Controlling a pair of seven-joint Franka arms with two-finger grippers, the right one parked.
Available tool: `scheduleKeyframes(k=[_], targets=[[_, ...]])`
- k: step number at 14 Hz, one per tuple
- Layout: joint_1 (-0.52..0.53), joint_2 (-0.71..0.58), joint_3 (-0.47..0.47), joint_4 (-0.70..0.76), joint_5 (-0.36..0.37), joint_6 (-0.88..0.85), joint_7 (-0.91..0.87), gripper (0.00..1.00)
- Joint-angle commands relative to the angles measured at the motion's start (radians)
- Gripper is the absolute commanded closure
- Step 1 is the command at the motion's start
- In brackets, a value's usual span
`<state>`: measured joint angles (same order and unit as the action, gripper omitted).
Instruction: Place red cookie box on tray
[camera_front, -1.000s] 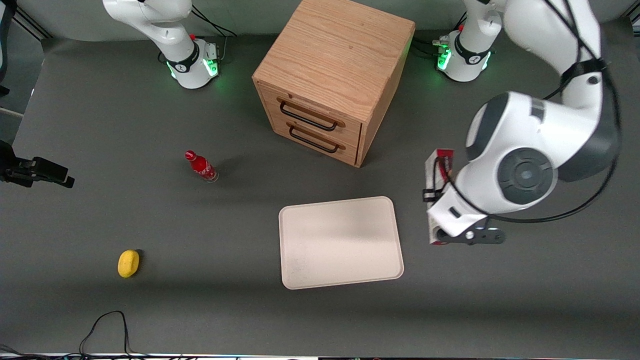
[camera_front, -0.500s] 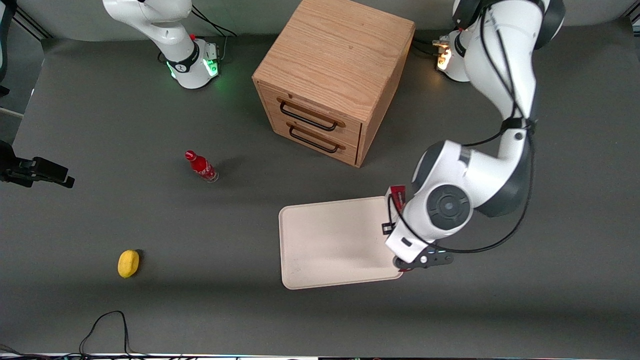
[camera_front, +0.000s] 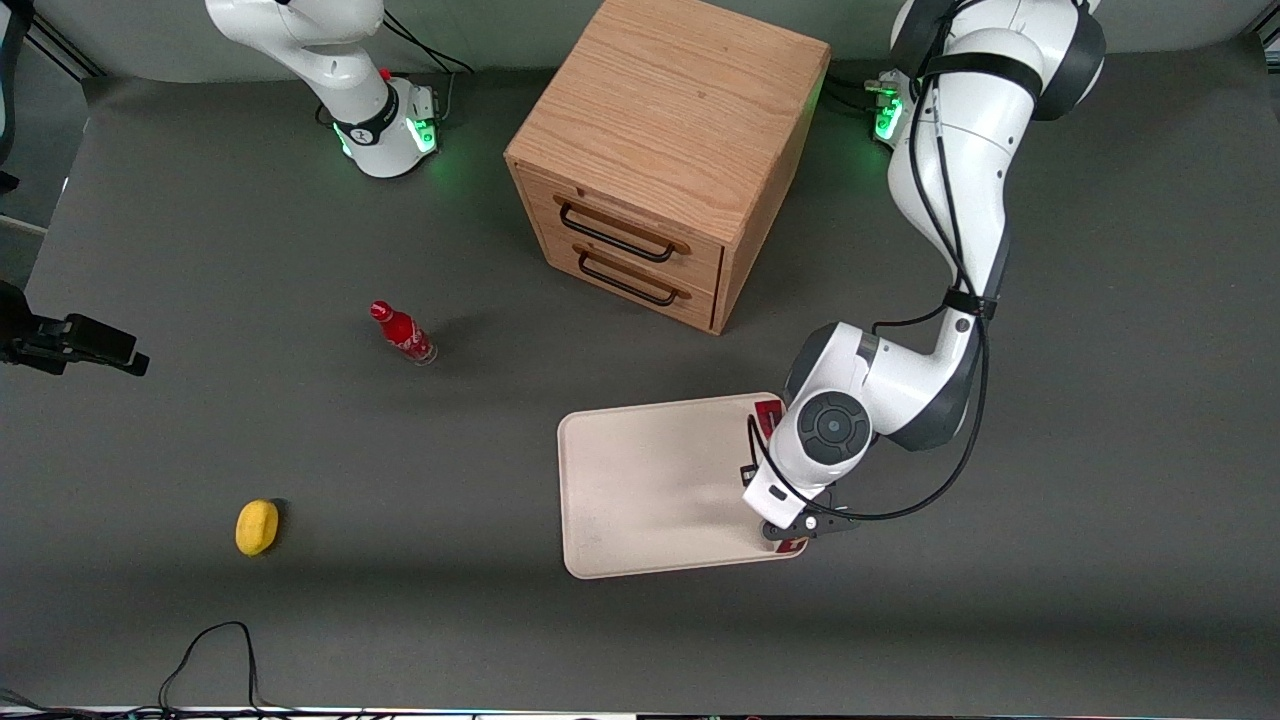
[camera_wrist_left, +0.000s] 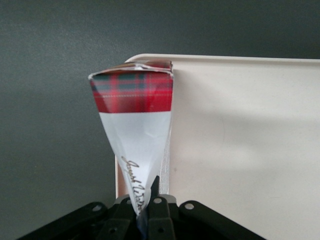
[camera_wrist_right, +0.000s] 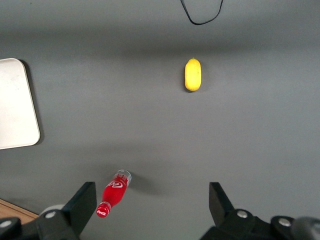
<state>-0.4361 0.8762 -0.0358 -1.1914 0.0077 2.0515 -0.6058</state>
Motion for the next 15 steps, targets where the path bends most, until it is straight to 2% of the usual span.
scheduleKeyframes(k=[1, 2, 3, 7, 11, 15], targets=[[-0.007, -0.037, -0.006, -0.051, 0.018, -0.001, -0.034, 0.54], [-0.009, -0.039, -0.006, -0.066, 0.021, 0.013, -0.032, 0.06], [-0.013, -0.039, -0.006, -0.072, 0.026, 0.016, -0.031, 0.00], [0.000, -0.094, -0.001, -0.074, 0.025, -0.008, -0.012, 0.00], [0.066, -0.314, 0.046, -0.209, 0.014, -0.048, 0.012, 0.00], [0.164, -0.549, 0.088, -0.371, 0.014, -0.126, 0.225, 0.00]])
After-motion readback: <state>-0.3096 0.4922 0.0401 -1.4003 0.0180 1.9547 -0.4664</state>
